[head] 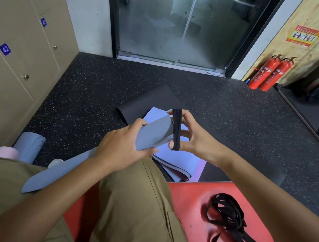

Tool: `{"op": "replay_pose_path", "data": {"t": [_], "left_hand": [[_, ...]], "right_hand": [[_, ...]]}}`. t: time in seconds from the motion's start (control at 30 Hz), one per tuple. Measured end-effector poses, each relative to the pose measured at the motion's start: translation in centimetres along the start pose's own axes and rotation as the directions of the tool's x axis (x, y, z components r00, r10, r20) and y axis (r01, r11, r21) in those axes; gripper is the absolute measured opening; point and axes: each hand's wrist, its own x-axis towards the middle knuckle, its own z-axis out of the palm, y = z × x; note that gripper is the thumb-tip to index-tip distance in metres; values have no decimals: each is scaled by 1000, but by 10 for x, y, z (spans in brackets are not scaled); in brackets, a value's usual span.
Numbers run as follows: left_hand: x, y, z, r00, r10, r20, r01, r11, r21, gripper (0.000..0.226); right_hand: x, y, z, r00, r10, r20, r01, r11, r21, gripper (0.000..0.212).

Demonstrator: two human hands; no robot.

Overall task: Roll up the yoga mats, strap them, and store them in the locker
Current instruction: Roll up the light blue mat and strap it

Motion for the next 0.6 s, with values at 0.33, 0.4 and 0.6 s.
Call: {"op": "replay_pose_path", "data": {"t": [0.33, 0.4, 0.6], "left_hand": [[-21, 3, -24, 982, -86, -166, 5, 900, -436, 67], [-29, 7, -28, 969, -123, -214, 11, 888, -460, 67], [-57, 0, -37, 948, -182, -262, 13, 843, -538, 71]], "right_hand": [[24, -97, 11, 977, -160, 139, 190, 952, -241, 80], [27, -115, 16, 972, -169, 162, 214, 924, -316, 75], [32, -147, 49, 949, -235, 208, 309, 817, -487, 68]]}}
